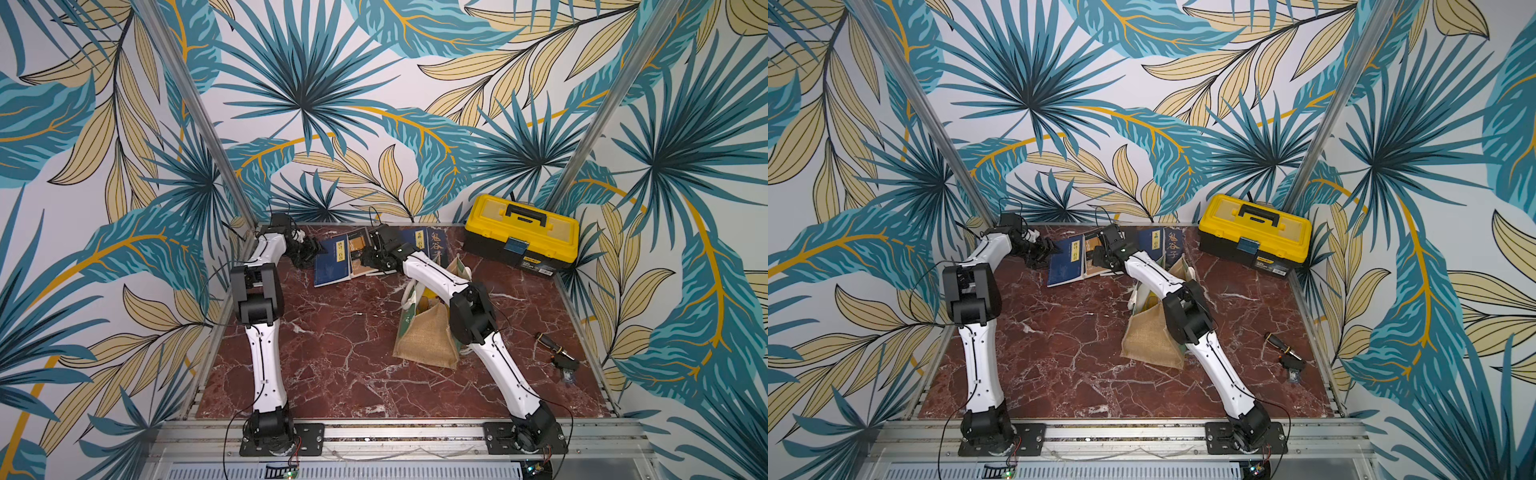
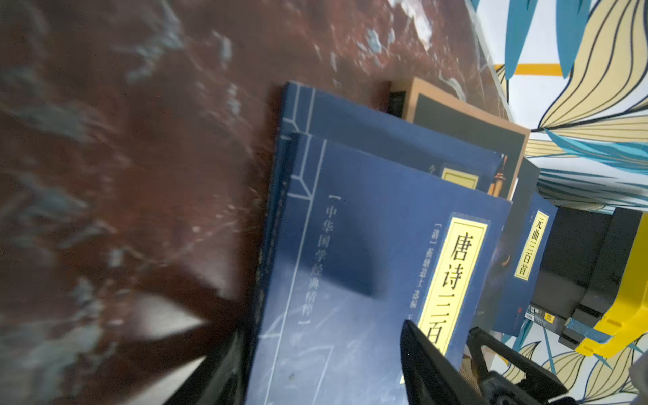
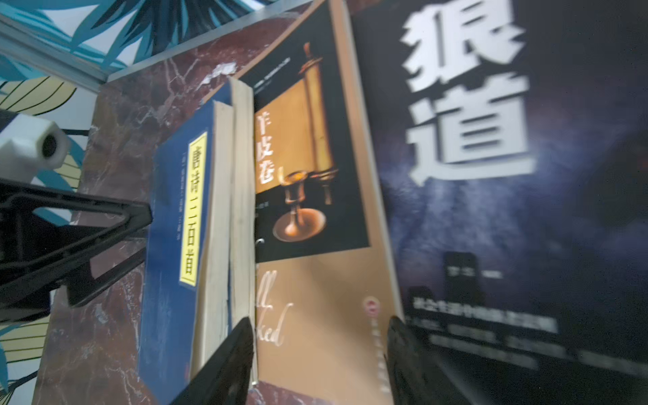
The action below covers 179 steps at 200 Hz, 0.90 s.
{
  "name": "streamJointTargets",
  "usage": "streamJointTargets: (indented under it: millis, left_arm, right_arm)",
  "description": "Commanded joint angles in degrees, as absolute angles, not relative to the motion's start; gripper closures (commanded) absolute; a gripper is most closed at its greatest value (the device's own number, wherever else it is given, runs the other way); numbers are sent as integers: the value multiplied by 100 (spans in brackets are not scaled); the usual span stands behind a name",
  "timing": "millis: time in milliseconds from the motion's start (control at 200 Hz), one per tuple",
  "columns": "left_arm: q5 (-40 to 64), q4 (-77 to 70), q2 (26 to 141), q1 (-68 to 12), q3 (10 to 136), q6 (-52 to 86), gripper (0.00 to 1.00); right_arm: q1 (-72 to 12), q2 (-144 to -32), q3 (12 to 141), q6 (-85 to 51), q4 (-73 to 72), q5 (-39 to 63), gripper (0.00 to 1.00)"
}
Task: Put the books into the canvas bag
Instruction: Move the books to the center of the board.
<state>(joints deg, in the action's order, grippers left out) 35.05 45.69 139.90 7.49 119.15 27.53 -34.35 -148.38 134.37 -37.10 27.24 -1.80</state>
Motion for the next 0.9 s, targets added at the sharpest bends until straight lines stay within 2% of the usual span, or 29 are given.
streamJointTargets:
  millis: [0, 120, 255, 516, 606, 701, 826, 856, 891]
  left_arm:
    - [3718, 4597, 14086, 685, 11776, 2794, 31]
    - [3727, 4597, 14103, 647, 11782, 2839, 31]
    - [3805, 4594, 14124, 534, 11793, 2843, 31]
    - [3920, 4597, 14194, 296, 11758, 2959, 31]
    - [3960, 4592, 14160, 251, 11669, 2979, 31]
    - [4041, 4592, 14084, 224, 11576, 2979, 31]
    - [4143, 4588, 13886, 177, 11367, 2981, 31]
    - [4170, 4588, 13828, 160, 11302, 2971, 31]
    - [4181, 4588, 13735, 154, 11208, 2962, 32]
  right_arm:
    - [-3152, -14514, 12929, -3717, 2666, -403, 38]
    - [-3035, -14571, 12952, -3707, 2619, -241, 38]
    - [-3001, -15020, 13559, -3689, 2725, 250, 38]
    - [-3165, -15553, 14014, -3917, 2860, 647, 46]
    - [-3176, -15592, 14010, -3940, 2983, 662, 52]
    - [-3182, -15560, 13979, -3923, 3027, 821, 65]
    - [-3221, -15331, 13796, -3918, 2864, 1143, 96]
    - [-3257, -15240, 13709, -3883, 2835, 1183, 100]
    - [-3289, -15134, 13620, -3837, 2822, 1208, 100]
